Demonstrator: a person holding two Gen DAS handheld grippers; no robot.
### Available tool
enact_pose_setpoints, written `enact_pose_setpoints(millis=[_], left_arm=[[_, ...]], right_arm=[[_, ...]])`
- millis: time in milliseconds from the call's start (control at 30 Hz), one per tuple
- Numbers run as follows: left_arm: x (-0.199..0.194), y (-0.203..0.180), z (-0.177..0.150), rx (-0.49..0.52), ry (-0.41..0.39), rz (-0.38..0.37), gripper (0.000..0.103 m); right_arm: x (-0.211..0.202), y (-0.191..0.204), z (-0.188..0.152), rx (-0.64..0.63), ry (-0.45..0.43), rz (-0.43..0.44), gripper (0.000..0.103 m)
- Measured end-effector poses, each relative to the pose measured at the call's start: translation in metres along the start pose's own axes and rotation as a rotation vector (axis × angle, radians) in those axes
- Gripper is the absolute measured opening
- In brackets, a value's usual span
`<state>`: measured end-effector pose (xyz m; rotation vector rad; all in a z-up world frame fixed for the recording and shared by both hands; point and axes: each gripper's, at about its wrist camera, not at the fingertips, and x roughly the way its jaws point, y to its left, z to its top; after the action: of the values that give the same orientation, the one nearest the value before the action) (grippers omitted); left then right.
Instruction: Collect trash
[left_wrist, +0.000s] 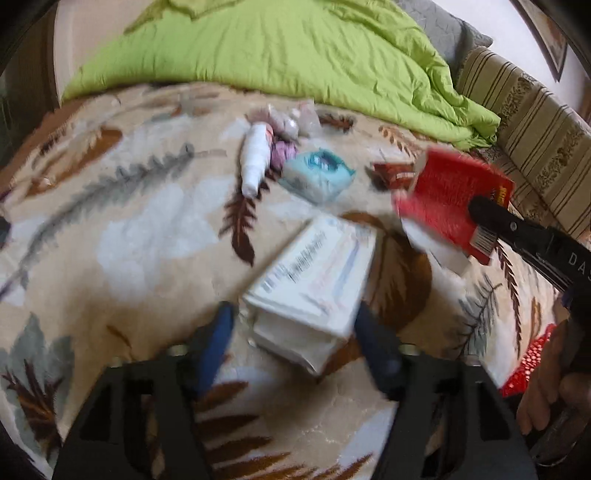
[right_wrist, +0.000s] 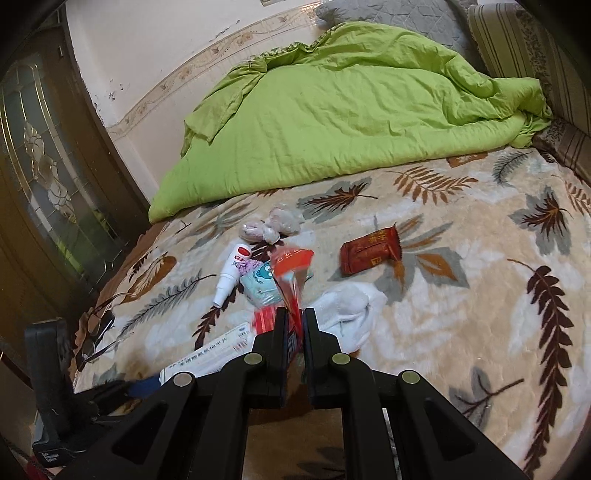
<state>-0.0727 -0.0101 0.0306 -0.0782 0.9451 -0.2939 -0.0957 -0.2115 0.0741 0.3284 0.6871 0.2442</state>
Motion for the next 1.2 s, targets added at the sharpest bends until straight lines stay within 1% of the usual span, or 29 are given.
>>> enact_pose_setpoints(millis=[33,100,233,300,400,500,567,600,633,667,800,867,900,933,967,1000,1067,1133,1200], left_arm=[[-0.001,-0.001,0.001,0.007,-0.014,0.005,0.077],[0.004,-0.004,0.004,0.020,-0.015,0.001,0.077],[0.022,-0.011,0.012,0.060,-0.001,0.030,0.077],[0.030,-0.014,0.014,0.087,0.013,0.029,0.077],[0.032,-0.019,0.012,0.118,0.008,0.034,0.077],[0.033,-0.030,0.006,0.177,0.009,0.047,0.077],[0.034,-0.039,0.001,0.221,0.002,0.073,0.077],[0.034,-0.043,-0.001,0.241,-0.004,0.082,0.075],[0.035,-0.046,-0.002,0.254,-0.006,0.090,0.062],[0.035,-0.046,-0.002,0.258,-0.007,0.099,0.057],[0.031,-0.044,-0.001,0.245,-0.043,0.122,0.056],[0.025,-0.038,0.002,0.213,-0.066,0.117,0.053],[0.021,-0.033,0.005,0.186,-0.091,0.125,0.053],[0.018,-0.029,0.006,0.168,-0.108,0.138,0.053],[0.014,-0.025,0.008,0.149,-0.133,0.164,0.052],[0.009,-0.020,0.010,0.126,-0.165,0.207,0.052],[0.003,-0.011,0.013,0.086,-0.198,0.251,0.052],[-0.001,-0.006,0.015,0.060,-0.219,0.280,0.052],[-0.005,-0.002,0.017,0.046,-0.238,0.307,0.052]], right_arm=[[-0.001,-0.002,0.000,0.005,-0.002,-0.003,0.008],[-0.001,-0.004,0.001,0.014,-0.001,-0.003,0.008],[0.004,-0.004,0.003,0.026,0.013,0.002,0.008],[0.007,-0.003,0.003,0.021,0.023,-0.002,0.008],[0.007,0.000,0.003,0.009,0.024,-0.004,0.008],[0.008,0.001,0.003,0.008,0.031,-0.012,0.008],[0.010,0.000,0.002,0.007,0.041,-0.026,0.008],[0.011,0.000,0.002,0.007,0.048,-0.031,0.008],[0.012,-0.001,0.001,0.008,0.057,-0.034,0.008],[0.012,-0.002,0.001,0.011,0.063,-0.036,0.008],[0.008,-0.004,0.000,0.012,0.051,-0.038,0.008],[0.007,-0.002,0.000,0.003,0.037,-0.038,0.008],[0.006,0.000,0.000,-0.008,0.027,-0.039,0.008],[0.006,0.003,0.000,-0.018,0.019,-0.038,0.008],[0.006,0.006,0.000,-0.030,0.008,-0.036,0.008],[0.005,0.009,0.000,-0.039,-0.003,-0.029,0.008],[0.001,0.017,0.001,-0.067,-0.038,-0.009,0.008],[-0.002,0.026,0.000,-0.107,-0.066,-0.007,0.008],[-0.002,0.031,0.000,-0.129,-0.073,0.007,0.008]])
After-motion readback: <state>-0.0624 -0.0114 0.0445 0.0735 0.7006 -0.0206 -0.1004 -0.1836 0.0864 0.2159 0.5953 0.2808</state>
